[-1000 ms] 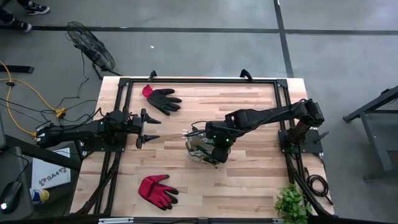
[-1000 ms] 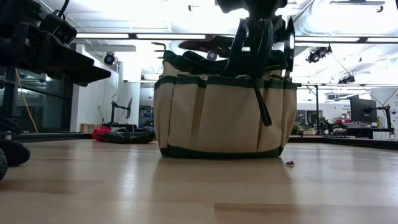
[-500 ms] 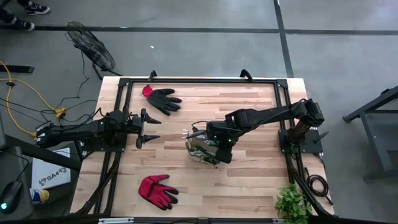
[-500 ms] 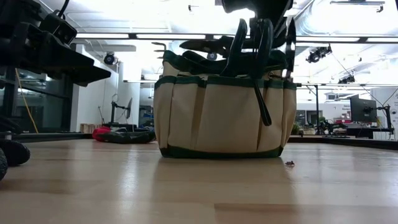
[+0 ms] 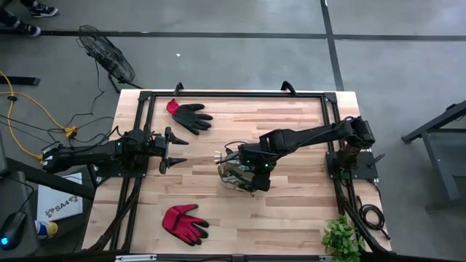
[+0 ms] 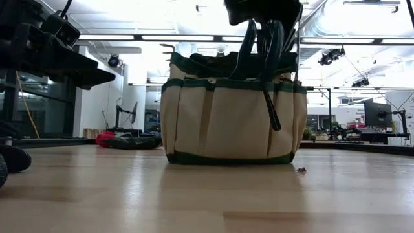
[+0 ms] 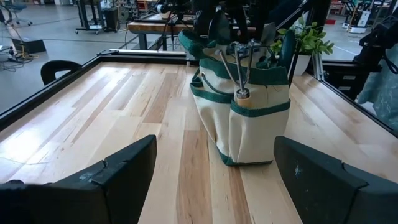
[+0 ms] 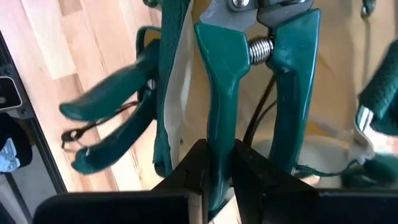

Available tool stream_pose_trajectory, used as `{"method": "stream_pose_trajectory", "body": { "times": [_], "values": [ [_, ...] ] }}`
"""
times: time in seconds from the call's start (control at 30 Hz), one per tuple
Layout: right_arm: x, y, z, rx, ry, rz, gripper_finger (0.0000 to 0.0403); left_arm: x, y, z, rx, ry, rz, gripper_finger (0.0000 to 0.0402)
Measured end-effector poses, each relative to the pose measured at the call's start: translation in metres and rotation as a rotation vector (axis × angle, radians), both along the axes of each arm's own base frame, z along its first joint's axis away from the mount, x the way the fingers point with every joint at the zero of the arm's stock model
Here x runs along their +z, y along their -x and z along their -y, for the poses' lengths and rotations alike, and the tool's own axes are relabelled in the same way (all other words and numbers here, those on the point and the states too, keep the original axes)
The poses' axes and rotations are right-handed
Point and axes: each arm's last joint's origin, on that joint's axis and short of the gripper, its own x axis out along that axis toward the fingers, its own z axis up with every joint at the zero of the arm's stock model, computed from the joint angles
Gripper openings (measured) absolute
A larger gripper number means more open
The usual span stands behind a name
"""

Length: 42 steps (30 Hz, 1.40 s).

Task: Pick & Place Garden tools in Gardening bag
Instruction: Put the green shear scissors into the gardening bag

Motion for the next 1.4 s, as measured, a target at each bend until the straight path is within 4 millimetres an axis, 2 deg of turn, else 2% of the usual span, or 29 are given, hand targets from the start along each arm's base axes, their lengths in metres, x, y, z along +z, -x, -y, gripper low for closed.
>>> {"method": "stream_pose_trajectory", "body": {
  "times": [0.63,1.0,1.4],
  "values": [
    [0.002,-0.014,-0.002,-0.034,-0.027,0.131,0.0035,0.000,0.000,0.000,-0.001,0.000,0.000,0.0319],
    [0.005,-0.021,0.002,-0.047,0.014,0.215,0.0035,0.000,0.000,0.000,-0.001,0.000,0.000,0.0319],
    [0.001,-0.008,0.003,-0.046,0.030,0.073,0.0035,0.000,0.000,0.000,-0.001,0.000,0.000,0.0319]
  ]
}}
